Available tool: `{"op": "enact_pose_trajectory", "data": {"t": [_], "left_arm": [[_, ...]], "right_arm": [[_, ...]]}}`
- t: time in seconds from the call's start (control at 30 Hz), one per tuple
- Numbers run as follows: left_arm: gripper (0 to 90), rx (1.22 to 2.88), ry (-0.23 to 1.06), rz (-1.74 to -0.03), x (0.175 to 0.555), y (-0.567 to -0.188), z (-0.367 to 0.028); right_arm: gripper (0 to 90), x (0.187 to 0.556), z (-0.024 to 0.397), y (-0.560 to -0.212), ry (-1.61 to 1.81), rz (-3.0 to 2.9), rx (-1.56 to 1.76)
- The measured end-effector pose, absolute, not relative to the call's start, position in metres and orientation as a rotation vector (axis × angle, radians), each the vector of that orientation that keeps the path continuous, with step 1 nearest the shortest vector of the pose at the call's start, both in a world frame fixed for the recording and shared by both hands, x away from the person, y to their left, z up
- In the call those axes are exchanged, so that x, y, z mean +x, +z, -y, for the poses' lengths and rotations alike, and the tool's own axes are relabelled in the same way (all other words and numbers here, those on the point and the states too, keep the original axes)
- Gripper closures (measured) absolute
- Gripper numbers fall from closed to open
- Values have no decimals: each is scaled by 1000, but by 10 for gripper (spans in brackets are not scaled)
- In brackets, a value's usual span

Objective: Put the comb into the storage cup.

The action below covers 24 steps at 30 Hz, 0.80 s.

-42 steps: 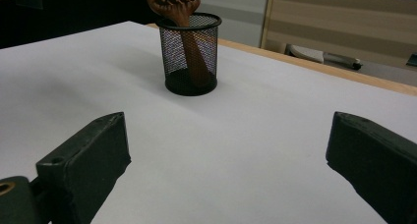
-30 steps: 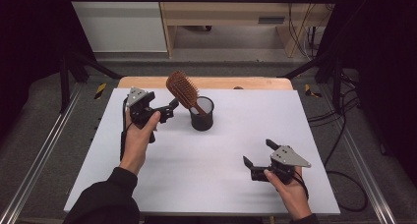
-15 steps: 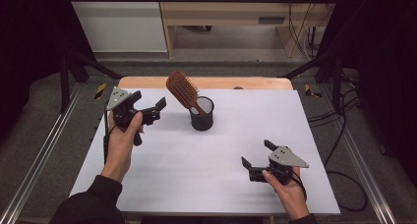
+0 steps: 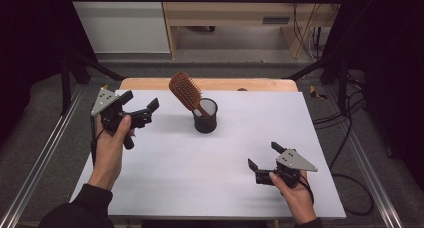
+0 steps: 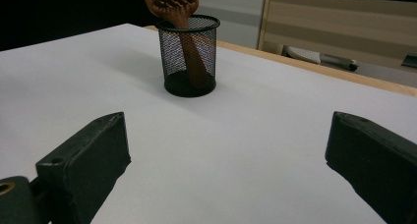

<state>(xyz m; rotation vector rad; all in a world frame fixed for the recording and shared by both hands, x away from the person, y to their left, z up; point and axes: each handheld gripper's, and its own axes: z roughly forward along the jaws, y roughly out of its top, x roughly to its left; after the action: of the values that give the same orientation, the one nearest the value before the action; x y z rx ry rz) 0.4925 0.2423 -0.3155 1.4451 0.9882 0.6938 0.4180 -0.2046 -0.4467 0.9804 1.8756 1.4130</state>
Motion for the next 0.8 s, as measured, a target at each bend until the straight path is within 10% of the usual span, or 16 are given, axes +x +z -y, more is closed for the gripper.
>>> {"op": "enact_pose_trajectory", "data": {"t": [0.8], "left_arm": [[24, 1375, 737, -947, 467, -305, -286]], "right_arm": [[71, 415, 217, -442, 1449, -1828, 987]]}}
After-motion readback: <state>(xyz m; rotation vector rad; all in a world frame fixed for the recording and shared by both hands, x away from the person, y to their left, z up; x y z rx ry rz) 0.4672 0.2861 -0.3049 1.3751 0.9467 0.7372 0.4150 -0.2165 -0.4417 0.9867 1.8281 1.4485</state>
